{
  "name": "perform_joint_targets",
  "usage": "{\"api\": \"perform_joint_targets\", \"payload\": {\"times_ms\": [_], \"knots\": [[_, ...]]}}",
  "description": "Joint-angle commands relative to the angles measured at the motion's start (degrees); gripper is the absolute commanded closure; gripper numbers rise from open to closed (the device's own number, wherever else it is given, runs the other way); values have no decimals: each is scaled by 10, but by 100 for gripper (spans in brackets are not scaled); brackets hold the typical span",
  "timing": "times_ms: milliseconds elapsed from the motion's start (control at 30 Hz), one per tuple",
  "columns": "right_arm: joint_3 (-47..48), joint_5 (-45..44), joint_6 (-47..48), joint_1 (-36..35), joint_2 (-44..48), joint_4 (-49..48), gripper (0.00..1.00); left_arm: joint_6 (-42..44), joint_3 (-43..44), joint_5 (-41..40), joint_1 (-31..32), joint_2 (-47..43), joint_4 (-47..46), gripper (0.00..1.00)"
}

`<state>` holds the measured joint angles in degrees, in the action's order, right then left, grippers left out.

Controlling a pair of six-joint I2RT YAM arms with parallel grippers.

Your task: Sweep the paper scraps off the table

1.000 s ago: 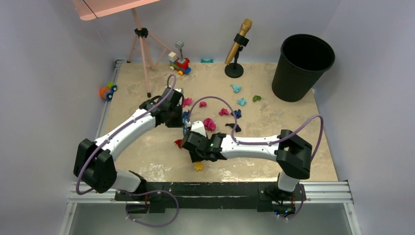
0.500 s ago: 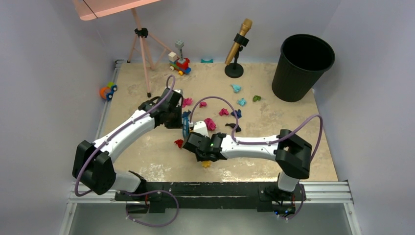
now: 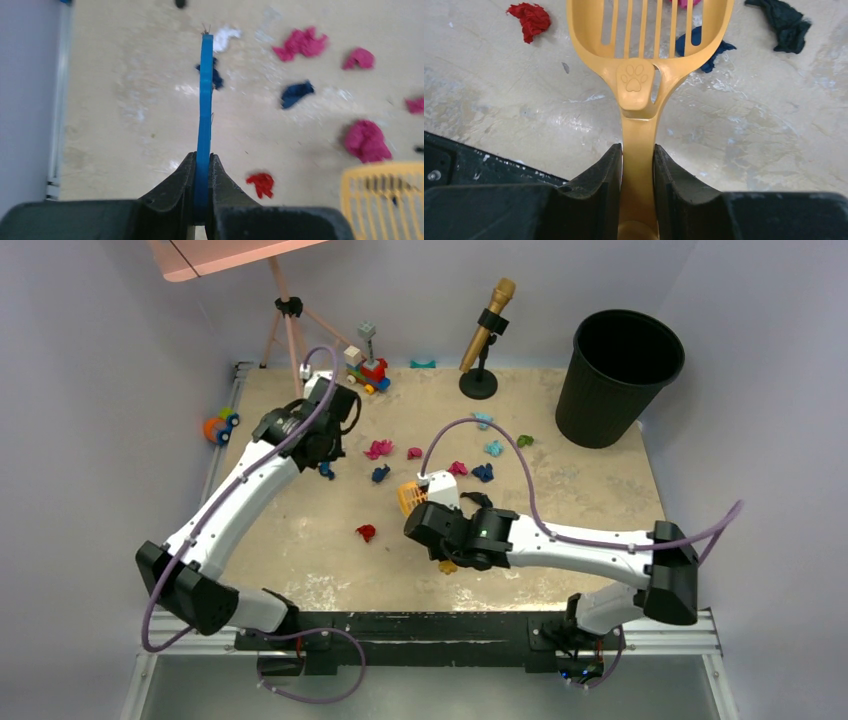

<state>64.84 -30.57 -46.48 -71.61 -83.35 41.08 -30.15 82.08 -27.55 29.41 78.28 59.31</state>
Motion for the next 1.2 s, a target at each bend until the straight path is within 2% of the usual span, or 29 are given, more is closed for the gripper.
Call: {"api": "perform_joint_targets", "payload": {"times_ms": [0, 100, 300, 367, 433, 567, 700, 867, 933, 1000, 1167], "knots": [[8, -23, 28, -2, 63, 48, 100, 57, 83, -157, -31, 92, 48, 100], [15, -28, 43, -2, 95, 73, 100, 93, 173, -166, -59, 193, 70, 100], [18, -42, 66, -1, 164, 112, 100, 141, 420, -195, -85, 438, 195, 100], [18, -44, 68, 0, 182, 118, 100, 153, 461, -171, -85, 485, 212, 100], [16, -46, 68, 0, 198, 119, 100, 159, 460, -110, -85, 504, 204, 100], [16, -64, 49, 0, 213, 119, 100, 152, 423, -27, -78, 519, 224, 100], [11, -65, 37, 0, 214, 101, 100, 157, 392, 52, -46, 508, 237, 100], [18, -63, 32, 0, 188, 93, 100, 163, 346, 181, -6, 396, 181, 100], [20, -70, 21, 0, 181, 96, 100, 161, 324, 208, -2, 346, 166, 100], [15, -74, 8, 0, 184, 96, 100, 146, 312, 171, -2, 313, 183, 100], [-22, -68, 6, 0, 213, 74, 100, 65, 239, -43, -5, 233, 260, 100]]}}
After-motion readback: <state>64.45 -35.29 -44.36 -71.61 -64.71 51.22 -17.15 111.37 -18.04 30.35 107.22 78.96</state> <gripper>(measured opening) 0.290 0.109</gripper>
